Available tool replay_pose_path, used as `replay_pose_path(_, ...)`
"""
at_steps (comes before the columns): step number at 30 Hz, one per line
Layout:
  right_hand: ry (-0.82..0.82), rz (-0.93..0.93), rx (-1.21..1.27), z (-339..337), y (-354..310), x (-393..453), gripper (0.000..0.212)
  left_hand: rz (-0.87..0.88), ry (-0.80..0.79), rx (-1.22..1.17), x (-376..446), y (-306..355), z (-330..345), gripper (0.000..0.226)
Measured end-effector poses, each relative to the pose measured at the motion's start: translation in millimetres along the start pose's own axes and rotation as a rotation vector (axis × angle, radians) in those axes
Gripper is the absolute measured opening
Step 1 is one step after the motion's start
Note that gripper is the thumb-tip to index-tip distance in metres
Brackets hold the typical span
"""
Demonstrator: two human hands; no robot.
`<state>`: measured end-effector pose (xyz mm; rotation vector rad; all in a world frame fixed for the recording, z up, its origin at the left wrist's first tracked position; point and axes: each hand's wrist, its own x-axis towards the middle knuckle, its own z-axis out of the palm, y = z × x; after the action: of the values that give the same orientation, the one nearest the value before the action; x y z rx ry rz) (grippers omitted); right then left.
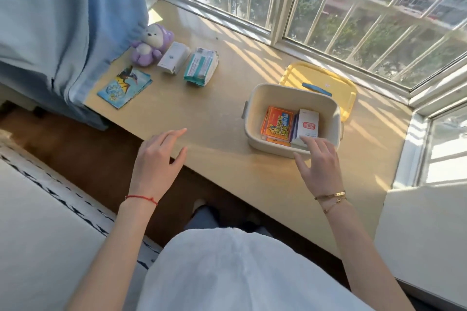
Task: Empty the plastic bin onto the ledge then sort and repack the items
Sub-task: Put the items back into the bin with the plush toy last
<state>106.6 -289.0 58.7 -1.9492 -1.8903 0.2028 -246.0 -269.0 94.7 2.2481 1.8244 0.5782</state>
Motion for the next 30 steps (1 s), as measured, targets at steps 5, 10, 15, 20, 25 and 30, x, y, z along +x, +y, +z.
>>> replay_pose_path(5,-0.027,-0.059,0.006,26,-53,14,0.043,-0.104,0.056,0.018,-21,-60,-28,0.036)
replay_pose_path(10,-0.047,-0.117,0.008,67,-132,35,0.042,-0.164,0.104,0.011,-25,-143,-67,0.034)
replay_pose_path(15,-0.047,-0.139,0.045,116,-227,58,0.044,-0.206,0.123,0.036,-17,-236,-115,0.034)
replay_pose_path(20,-0.039,-0.121,0.084,152,-305,77,0.043,-0.176,0.078,0.075,1,-307,-153,0.034)
replay_pose_path(25,-0.06,-0.091,0.093,174,-347,104,0.042,-0.133,0.063,0.089,35,-355,-164,0.034)
replay_pose_path(30,-0.056,-0.036,0.079,200,-356,146,0.043,-0.104,0.041,0.085,90,-393,-152,0.034)
